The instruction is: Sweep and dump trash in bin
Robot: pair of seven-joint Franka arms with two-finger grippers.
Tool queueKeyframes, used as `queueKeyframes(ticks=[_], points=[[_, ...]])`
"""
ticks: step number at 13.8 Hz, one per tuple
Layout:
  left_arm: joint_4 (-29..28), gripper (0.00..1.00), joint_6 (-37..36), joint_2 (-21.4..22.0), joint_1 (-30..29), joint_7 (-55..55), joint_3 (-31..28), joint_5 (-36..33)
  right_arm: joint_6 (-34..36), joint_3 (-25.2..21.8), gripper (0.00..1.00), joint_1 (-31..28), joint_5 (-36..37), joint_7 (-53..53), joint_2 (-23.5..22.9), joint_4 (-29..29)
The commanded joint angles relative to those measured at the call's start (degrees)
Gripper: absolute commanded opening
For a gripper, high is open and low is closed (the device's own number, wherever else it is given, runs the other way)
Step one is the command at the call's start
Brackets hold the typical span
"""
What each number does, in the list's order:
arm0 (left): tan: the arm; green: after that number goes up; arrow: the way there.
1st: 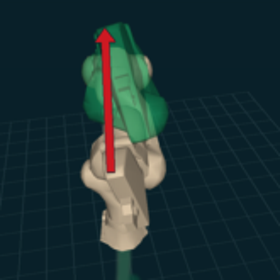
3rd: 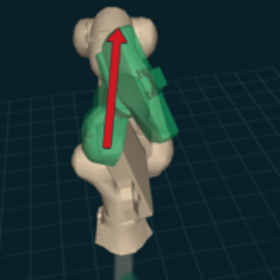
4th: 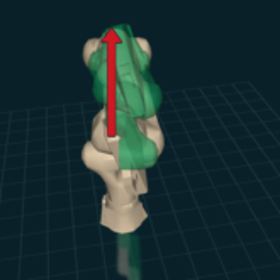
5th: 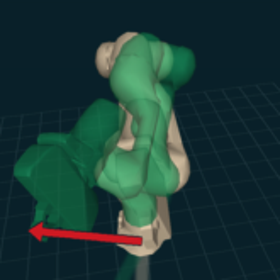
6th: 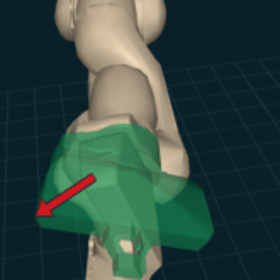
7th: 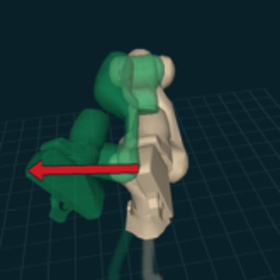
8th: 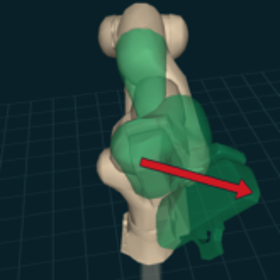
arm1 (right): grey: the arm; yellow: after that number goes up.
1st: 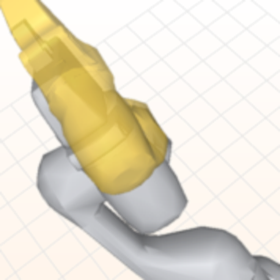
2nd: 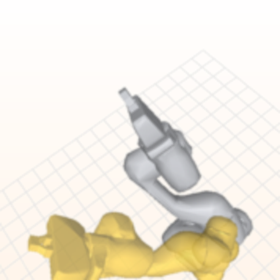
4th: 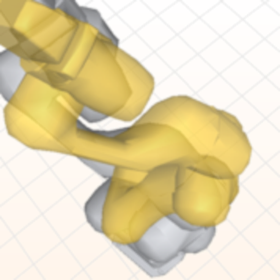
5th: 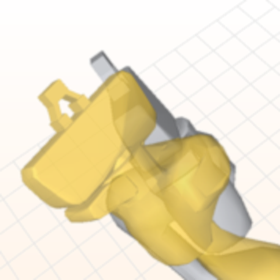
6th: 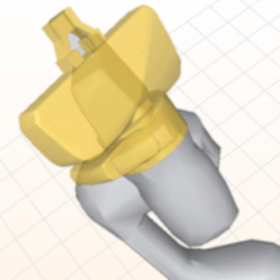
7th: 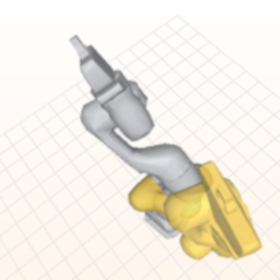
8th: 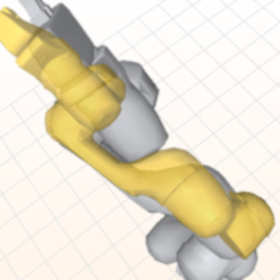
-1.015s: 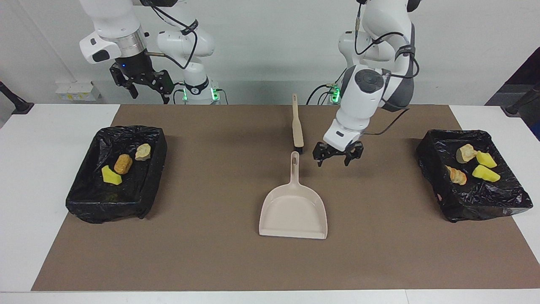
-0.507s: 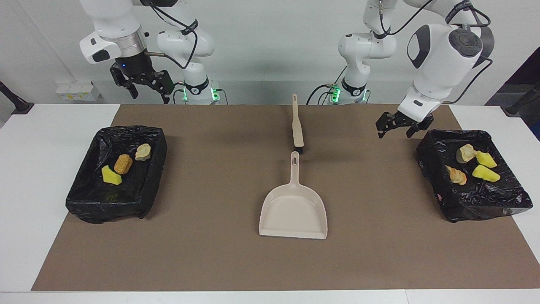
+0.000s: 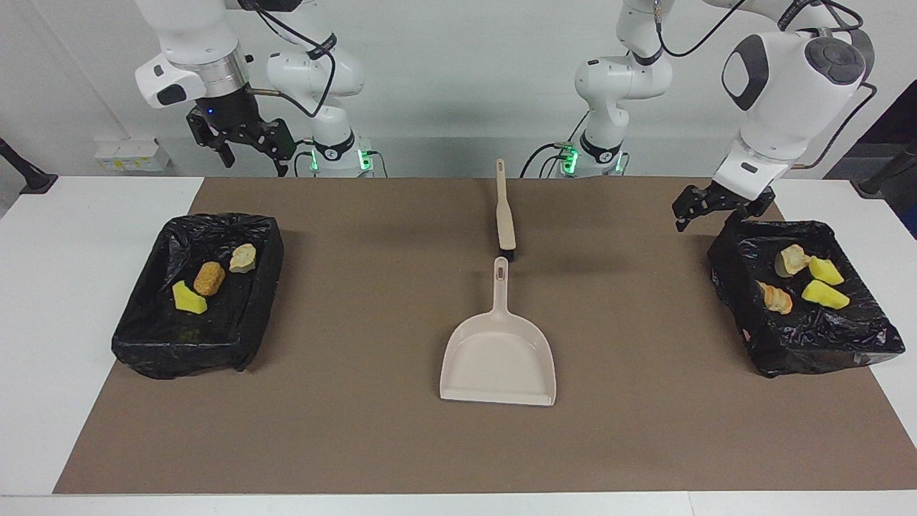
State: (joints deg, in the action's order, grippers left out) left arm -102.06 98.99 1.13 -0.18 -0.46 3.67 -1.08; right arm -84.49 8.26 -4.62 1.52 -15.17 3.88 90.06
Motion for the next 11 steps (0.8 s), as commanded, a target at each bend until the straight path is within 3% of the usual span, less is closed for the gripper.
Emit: queueKeyframes(ticks=[1, 6, 11], points=[[2.7, 1.0, -2.5, 0.0, -2.0, 1.1, 0.5, -0.4, -1.4, 0.2, 1.0, -0.5, -0.9, 1.5, 0.4, 0.4], [4.1, 1.0, -3.0, -0.2, -2.2, 1.4, 0.5, -0.4, -1.3, 0.1, 1.0, -0.5, -0.9, 1.5, 0.1, 0.0], [9.3, 1.0, -3.7, 0.2, -2.1, 1.1, 0.4, 2.4, -1.3, 0.1, 1.0, -0.5, -0.9, 1.5, 0.1, 0.0]])
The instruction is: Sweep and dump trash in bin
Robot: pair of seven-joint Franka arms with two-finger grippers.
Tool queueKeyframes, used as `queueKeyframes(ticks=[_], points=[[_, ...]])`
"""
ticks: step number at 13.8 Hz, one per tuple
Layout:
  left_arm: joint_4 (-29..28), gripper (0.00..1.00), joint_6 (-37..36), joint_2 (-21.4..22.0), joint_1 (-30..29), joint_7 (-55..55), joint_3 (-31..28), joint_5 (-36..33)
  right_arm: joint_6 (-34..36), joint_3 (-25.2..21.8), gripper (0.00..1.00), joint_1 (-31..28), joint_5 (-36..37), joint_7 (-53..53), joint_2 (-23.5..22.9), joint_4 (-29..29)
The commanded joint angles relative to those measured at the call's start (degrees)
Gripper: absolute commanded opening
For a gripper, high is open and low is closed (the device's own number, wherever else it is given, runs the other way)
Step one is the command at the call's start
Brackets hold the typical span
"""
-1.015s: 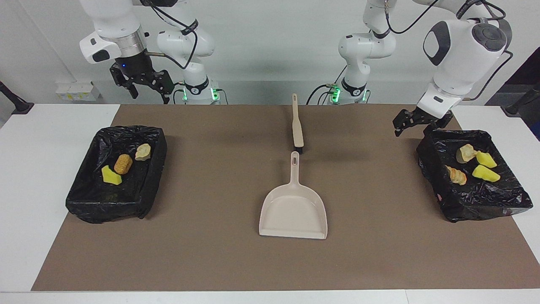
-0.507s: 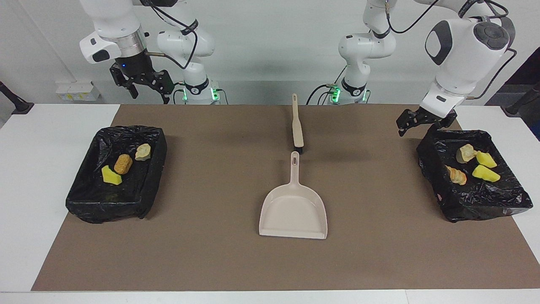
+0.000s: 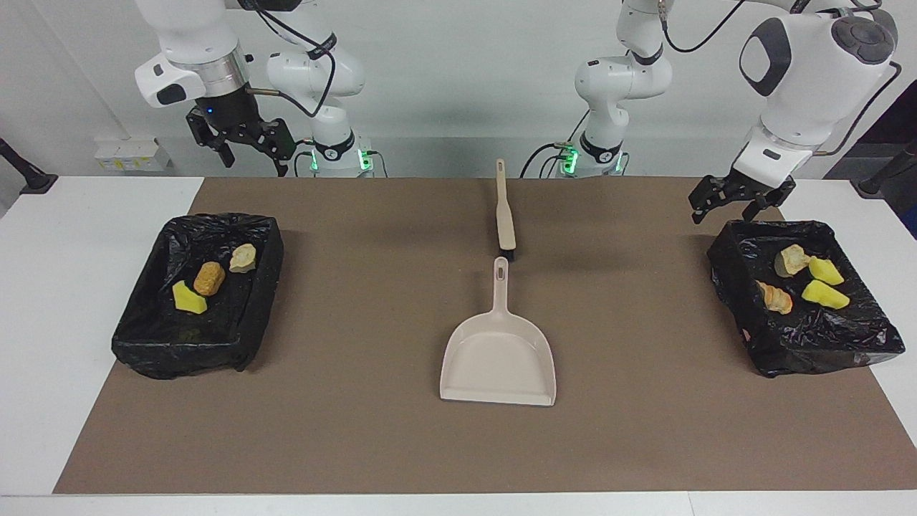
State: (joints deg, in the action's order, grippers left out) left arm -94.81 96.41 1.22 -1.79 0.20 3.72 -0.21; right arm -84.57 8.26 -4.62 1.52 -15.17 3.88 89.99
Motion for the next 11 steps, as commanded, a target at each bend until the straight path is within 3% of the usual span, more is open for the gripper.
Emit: queueKeyframes(ticks=[1, 5, 7, 11], points=[[2.1, 1.0, -1.4, 0.4, -0.6, 0.4, 0.3, 1.8, -1.2, 0.1, 1.0, -0.5, -0.9, 1.5, 0.1, 0.1], [2.5, 1.0, -7.7, 2.7, -0.6, 0.1, 0.4, 1.6, -1.3, 0.1, 1.0, -0.6, -0.9, 1.5, 0.1, 0.1], [2.1, 1.0, -7.3, 4.8, -0.6, 0.1, 0.7, 1.7, -1.3, 0.1, 1.0, -0.6, -0.9, 1.5, 0.1, 0.1], [2.3, 1.0, -7.8, 4.9, -0.6, 0.0, 0.7, 1.8, -1.2, 0.1, 1.0, -0.6, -0.9, 1.5, 0.1, 0.1]])
